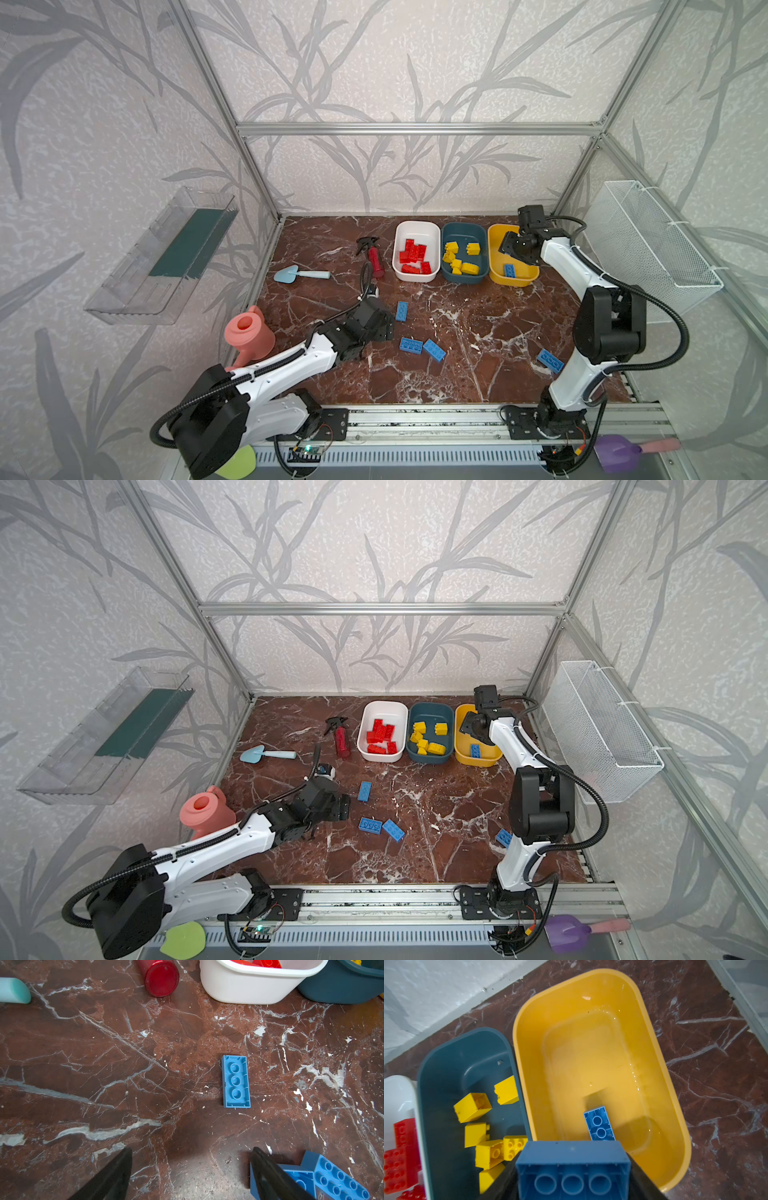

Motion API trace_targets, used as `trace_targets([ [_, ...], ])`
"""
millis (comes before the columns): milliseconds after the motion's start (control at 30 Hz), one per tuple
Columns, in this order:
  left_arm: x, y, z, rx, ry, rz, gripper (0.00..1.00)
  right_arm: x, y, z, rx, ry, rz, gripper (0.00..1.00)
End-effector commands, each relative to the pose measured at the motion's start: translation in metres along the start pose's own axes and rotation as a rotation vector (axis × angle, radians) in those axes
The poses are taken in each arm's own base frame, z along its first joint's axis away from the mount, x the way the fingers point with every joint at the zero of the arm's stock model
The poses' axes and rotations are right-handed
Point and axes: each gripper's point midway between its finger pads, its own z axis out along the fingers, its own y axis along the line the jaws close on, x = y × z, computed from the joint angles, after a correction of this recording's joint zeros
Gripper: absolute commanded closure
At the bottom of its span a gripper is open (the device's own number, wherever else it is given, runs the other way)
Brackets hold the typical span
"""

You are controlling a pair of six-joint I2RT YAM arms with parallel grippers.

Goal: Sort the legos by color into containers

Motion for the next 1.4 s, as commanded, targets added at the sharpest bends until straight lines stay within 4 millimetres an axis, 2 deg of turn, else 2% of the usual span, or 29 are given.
trace_targets([
  [0,-0.002,-0.004,0.002,0.022,-0.011,-0.004,0.11,0.002,-0.014,0.009,0.073,0.038,-0.018,0.47],
  [100,-0.001,-0.004,-0.001,0.023,-0.024,0.005,0.11,0.001,-0.018,0.018,0.098,0.053,-0.018,0.47],
  [233,0.001,0.001,-0.001,0.004,-0.035,0.015,0.11,0.0,-0.014,0.024,0.091,0.069,-0.011,0.43],
  [433,-0.001,-0.004,0.003,0.011,-0.023,0.021,0.11,-0.006,-0.007,0.025,0.068,0.074,-0.006,0.25],
  [533,-0.003,-0.008,0.007,0.003,0.016,0.034,0.11,-0.012,-0.005,0.017,0.057,0.058,-0.014,0.17],
  [667,-0.008,-0.017,0.014,-0.007,0.059,0.053,0.12,-0.015,0.004,0.002,-0.005,0.027,-0.007,0.15],
  [833,-0.021,-0.023,0.021,-0.026,0.077,0.067,0.12,-0.013,0.024,-0.033,-0.158,-0.039,0.017,0.15],
  [933,-0.029,-0.026,0.028,-0.047,0.103,0.066,0.12,-0.001,0.043,-0.056,-0.261,-0.059,0.042,0.15],
  [1033,-0.031,-0.029,0.041,-0.057,0.15,0.042,0.12,0.015,0.059,-0.077,-0.289,-0.106,-0.016,0.15],
  [1200,-0.027,-0.04,0.063,-0.051,0.213,0.023,0.14,0.049,0.063,-0.099,-0.352,-0.149,-0.051,0.17],
  [1367,-0.013,-0.042,0.085,-0.07,0.271,0.005,0.2,0.087,0.056,-0.106,-0.385,-0.126,-0.091,0.18],
])
